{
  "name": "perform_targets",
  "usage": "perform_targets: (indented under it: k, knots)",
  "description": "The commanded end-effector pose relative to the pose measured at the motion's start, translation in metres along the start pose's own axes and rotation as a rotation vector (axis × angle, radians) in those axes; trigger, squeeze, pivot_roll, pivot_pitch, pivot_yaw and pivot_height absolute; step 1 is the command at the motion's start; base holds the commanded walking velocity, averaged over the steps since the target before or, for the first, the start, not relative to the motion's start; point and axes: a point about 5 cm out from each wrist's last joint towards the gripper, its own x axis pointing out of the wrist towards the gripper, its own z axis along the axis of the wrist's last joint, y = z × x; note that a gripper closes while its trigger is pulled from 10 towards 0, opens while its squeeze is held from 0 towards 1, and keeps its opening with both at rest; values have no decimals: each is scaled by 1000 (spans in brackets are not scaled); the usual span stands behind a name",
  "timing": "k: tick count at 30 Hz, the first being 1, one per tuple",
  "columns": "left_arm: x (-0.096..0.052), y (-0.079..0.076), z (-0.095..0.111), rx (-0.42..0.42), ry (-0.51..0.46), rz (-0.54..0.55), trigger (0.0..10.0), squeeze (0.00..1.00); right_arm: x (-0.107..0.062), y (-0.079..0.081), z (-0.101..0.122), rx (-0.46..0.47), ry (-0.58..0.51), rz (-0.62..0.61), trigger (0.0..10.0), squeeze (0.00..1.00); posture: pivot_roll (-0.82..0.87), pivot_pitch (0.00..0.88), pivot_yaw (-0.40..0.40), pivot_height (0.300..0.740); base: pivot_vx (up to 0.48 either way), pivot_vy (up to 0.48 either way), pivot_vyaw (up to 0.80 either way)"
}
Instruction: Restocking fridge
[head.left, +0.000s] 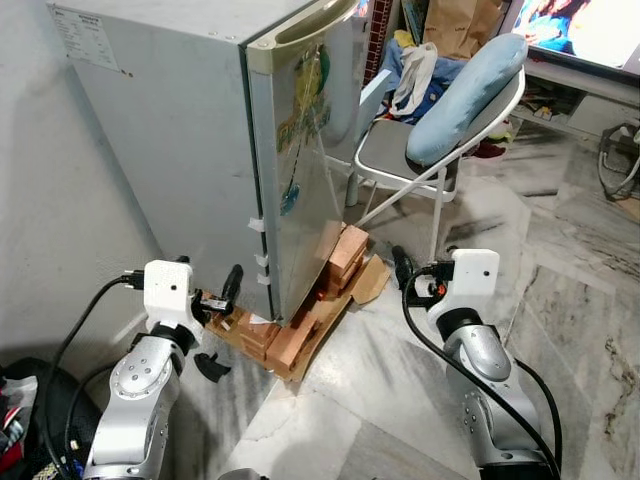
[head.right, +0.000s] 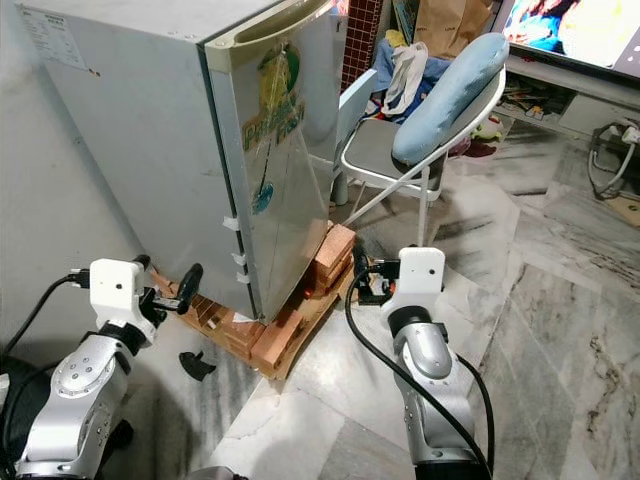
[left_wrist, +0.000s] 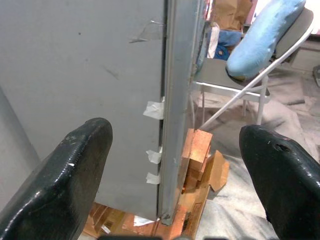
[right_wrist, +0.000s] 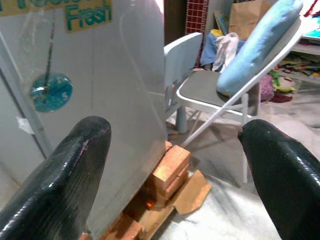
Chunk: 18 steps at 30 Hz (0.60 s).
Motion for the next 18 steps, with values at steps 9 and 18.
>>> perform_targets:
  k: [9, 18]
  knots:
    - [-1, -5, 4, -27, -10, -56, 10000, 55, 0, -5, 4, -9, -3, -17, 10000, 0, 62, 75, -34, 740, 356, 303, -356]
    - [-2, -7, 2, -21, -5, -57, 10000, 0, 0, -5, 4, -20, -1, -12, 10000, 0, 58, 75, -39, 740, 270, 60, 0]
